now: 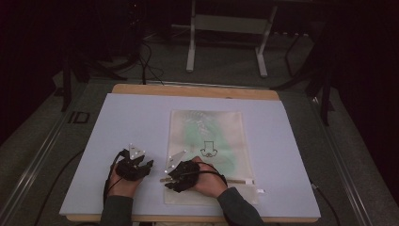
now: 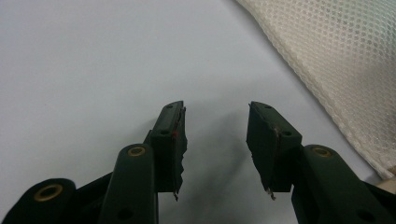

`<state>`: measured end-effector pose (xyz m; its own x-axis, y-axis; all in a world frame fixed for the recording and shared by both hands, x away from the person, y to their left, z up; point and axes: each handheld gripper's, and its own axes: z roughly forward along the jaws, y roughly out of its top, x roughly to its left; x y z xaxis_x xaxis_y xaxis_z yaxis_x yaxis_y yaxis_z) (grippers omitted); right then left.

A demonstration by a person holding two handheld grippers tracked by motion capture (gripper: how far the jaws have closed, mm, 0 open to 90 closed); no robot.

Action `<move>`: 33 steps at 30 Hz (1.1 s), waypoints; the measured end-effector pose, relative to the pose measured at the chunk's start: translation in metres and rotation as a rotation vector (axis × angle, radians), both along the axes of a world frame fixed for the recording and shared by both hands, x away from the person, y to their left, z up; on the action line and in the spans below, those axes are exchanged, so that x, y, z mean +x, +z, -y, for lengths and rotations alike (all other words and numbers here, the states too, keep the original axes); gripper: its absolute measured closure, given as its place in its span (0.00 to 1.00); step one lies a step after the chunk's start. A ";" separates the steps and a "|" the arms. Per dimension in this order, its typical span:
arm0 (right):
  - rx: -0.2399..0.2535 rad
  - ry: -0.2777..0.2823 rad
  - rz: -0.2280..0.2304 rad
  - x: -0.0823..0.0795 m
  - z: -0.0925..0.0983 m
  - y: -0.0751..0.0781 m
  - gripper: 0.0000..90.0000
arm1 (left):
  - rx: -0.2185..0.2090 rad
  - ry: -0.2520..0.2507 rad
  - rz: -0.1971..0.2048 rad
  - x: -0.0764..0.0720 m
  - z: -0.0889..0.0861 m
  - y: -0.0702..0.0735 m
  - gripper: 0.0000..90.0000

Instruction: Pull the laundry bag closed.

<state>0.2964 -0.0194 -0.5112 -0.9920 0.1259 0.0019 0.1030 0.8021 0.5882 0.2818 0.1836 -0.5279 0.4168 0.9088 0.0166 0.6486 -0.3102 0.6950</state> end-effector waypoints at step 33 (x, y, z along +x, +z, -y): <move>-0.060 0.024 0.041 0.006 -0.035 -0.007 0.80 | -0.003 0.000 -0.007 0.001 -0.001 -0.001 0.62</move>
